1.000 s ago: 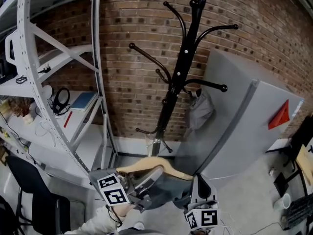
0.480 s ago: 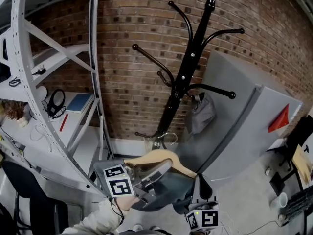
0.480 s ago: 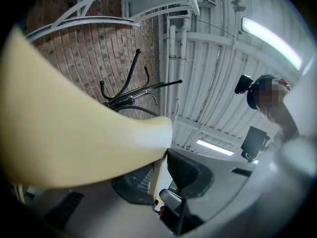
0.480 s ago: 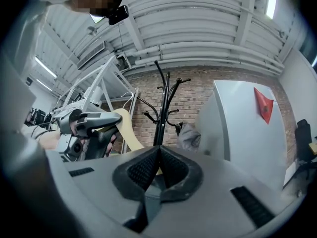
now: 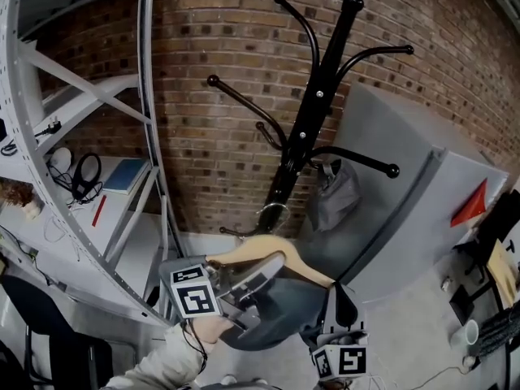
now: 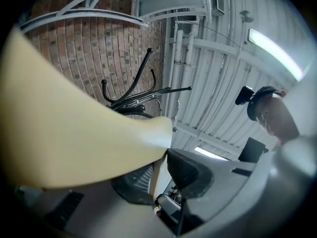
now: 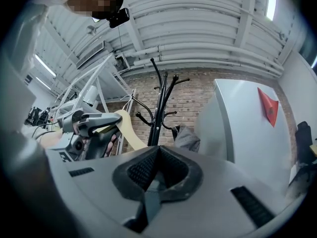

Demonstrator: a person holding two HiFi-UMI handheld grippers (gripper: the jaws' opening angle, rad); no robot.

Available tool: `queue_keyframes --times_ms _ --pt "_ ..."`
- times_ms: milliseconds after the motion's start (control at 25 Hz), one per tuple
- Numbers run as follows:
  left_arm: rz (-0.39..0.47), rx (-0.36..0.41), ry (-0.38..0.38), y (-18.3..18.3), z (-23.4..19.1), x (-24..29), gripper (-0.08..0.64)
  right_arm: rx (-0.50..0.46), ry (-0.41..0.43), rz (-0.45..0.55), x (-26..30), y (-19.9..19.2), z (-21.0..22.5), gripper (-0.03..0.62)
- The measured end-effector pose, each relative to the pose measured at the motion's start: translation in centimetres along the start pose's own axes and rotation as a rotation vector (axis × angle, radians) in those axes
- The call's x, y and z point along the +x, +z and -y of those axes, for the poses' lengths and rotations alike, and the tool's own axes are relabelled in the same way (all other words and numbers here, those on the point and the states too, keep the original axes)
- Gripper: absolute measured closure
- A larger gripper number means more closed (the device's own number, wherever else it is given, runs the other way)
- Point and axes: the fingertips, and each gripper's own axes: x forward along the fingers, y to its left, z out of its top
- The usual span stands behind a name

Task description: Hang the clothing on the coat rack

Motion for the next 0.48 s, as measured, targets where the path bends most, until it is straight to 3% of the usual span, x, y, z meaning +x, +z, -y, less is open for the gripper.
queue_keyframes --times_ms 480 --pt "0.013 -0.069 0.030 1.0 -5.5 2.1 0.474 0.018 -0.019 -0.022 2.4 -1.6 1.2 0.571"
